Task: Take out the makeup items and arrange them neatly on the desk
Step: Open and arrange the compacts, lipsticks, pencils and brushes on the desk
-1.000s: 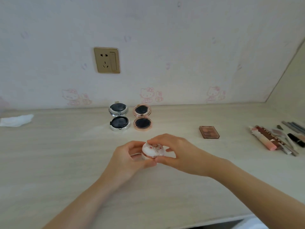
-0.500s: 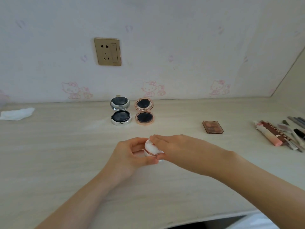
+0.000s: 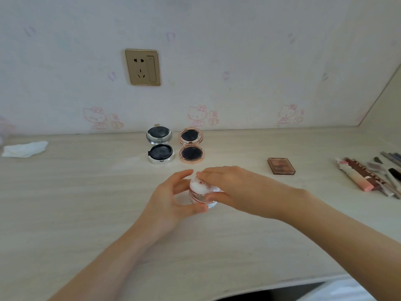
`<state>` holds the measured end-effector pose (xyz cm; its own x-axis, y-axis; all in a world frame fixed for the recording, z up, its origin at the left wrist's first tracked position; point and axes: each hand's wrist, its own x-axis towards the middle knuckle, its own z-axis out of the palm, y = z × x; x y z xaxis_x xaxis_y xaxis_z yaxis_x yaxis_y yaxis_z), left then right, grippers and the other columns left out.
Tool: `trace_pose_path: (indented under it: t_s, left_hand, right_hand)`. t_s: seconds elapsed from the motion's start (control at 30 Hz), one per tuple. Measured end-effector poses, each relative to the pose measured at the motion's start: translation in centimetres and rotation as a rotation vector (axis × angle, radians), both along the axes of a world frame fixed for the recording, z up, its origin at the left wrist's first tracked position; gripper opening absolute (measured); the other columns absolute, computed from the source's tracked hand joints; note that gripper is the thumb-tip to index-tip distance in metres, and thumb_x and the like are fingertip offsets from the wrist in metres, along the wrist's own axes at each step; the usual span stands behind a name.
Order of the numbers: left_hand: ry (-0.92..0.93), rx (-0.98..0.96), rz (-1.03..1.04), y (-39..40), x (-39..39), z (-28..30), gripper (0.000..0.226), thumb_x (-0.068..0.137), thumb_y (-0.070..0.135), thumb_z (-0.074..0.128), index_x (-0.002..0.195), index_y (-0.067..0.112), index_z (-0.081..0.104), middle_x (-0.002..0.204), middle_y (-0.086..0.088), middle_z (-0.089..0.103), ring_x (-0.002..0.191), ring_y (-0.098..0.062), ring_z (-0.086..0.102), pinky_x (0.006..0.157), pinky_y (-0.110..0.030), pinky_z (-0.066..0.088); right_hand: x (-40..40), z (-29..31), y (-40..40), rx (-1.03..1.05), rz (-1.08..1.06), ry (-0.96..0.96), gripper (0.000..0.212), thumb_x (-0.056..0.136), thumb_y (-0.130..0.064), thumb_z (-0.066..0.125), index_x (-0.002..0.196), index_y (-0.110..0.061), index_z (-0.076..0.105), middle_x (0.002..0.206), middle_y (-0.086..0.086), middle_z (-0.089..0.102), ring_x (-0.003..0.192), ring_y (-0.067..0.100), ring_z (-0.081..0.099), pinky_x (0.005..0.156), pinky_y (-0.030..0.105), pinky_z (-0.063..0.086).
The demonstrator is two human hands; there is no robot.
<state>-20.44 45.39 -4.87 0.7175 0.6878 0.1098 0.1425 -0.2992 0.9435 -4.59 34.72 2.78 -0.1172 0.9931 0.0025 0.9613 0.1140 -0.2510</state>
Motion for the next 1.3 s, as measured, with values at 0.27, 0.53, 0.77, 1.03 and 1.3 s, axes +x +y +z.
trace_pose_path:
  t_s: [0.27,0.53,0.77,1.03,1.3]
  left_hand:
    - [0.086,0.245,0.19,-0.5,0.1,-0.6,0.08,0.05,0.045,0.089,0.122,0.032,0.057,0.107,0.021,0.067,0.107,0.012,0.054,0.086,-0.004,0.035]
    - [0.118,0.335,0.204,-0.5,0.3,-1.2,0.057,0.054,0.053,0.083,0.104,0.044,0.056,0.11,0.016,0.064,0.102,0.01,0.057,0.087,-0.01,0.042]
    - [0.172,0.5,0.204,-0.8,0.6,-1.6,0.057,0.06,0.061,0.069,0.107,0.029,0.063,0.113,0.016,0.057,0.106,-0.003,0.057,0.087,-0.032,0.049]
    - [0.25,0.551,0.123,0.0,0.8,-2.6,0.042,0.077,0.05,0.069,0.113,0.032,0.054,0.134,0.012,0.051,0.14,0.002,0.023,0.1,-0.024,0.037]
    - [0.258,0.552,0.121,0.0,1.0,-2.9,0.045,0.079,0.051,0.066,0.118,0.033,0.052,0.135,0.01,0.05,0.141,-0.001,0.023,0.104,-0.029,0.037]
  right_hand:
    - [1.6,-1.6,0.6,0.066,-0.07,0.09,0.038,0.099,-0.041,0.04,0.132,-0.024,0.049,0.111,-0.003,0.065,0.099,0.018,0.056,0.081,0.028,0.043]
    - [2.9,-1.3,2.4,-0.006,-0.122,0.223,0.03,0.101,-0.032,0.041,0.116,-0.015,0.06,0.094,0.005,0.067,0.086,0.02,0.057,0.082,0.034,0.044]
    - [3.4,-0.9,3.8,-0.123,-0.157,0.273,0.035,0.102,-0.03,0.037,0.115,-0.005,0.057,0.115,0.015,0.062,0.109,0.032,0.054,0.097,0.05,0.042]
    - [3.5,-1.3,4.8,-0.118,-0.171,0.208,0.036,0.102,-0.029,0.034,0.114,-0.005,0.058,0.11,0.012,0.063,0.102,0.03,0.056,0.094,0.045,0.042]
    - [3.5,-1.4,5.4,-0.113,-0.219,0.262,0.035,0.103,-0.03,0.034,0.127,-0.019,0.057,0.123,0.0,0.06,0.106,0.018,0.054,0.096,0.035,0.043]
